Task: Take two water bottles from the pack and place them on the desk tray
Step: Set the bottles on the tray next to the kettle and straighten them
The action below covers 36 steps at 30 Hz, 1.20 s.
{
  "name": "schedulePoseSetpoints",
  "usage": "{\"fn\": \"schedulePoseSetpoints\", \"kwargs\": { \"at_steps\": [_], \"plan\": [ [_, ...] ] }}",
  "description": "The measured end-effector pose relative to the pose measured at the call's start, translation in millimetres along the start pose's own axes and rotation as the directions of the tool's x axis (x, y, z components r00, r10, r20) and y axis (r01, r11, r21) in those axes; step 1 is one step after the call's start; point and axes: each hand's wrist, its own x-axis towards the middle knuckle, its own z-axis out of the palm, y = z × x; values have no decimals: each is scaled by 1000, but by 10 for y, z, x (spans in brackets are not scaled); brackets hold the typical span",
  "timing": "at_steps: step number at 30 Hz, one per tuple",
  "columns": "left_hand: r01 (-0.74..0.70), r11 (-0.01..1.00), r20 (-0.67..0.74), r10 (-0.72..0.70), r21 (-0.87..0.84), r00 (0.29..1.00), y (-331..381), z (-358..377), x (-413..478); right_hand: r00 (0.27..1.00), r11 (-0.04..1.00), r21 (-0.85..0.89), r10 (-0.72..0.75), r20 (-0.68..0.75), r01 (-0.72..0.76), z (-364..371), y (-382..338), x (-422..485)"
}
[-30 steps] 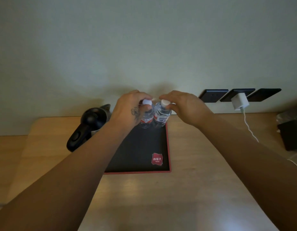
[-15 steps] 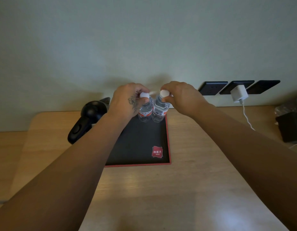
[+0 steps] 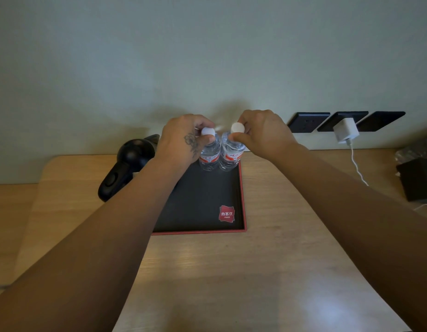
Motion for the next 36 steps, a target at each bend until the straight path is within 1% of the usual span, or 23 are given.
{"fn": "schedulePoseSetpoints", "kwargs": {
  "at_steps": [14, 18, 21, 24, 27, 29, 31, 33, 36],
  "plan": [
    [1, 1000, 1, -1, 7, 1000, 144, 32, -18, 998, 997, 56, 62, -27, -60, 75, 28, -46],
    [-22, 1000, 2, 22, -1, 1000, 147, 85, -44, 995, 995, 84, 55, -84, -48, 218, 94, -117],
    [-57, 997, -16, 57, -48, 998, 89, 150, -72, 988, 979, 177, 120, -92, -103, 327, 165, -185],
    [-82, 995, -59, 79, -53, 995, -22, 258, -101, 980, 957, 222, 197, -30, -185, 460, 228, -260],
    [16, 998, -56, -19, -60, 998, -159, 387, -144, 970, 938, 244, 236, 63, -244, 624, 259, -331],
    [103, 991, 1, -103, -90, 995, -239, 469, -156, 963, 929, 259, 242, 119, -265, 725, 260, -353],
    [174, 971, 61, -166, -167, 984, -292, 536, -177, 958, 910, 306, 240, 156, -278, 797, 258, -355],
    [209, 951, 76, -197, -229, 977, -328, 583, -195, 957, 893, 350, 238, 165, -282, 843, 259, -333],
    [220, 936, 82, -205, -276, 975, -370, 603, -186, 967, 890, 378, 225, 118, -253, 891, 284, -284]
  ]
}}
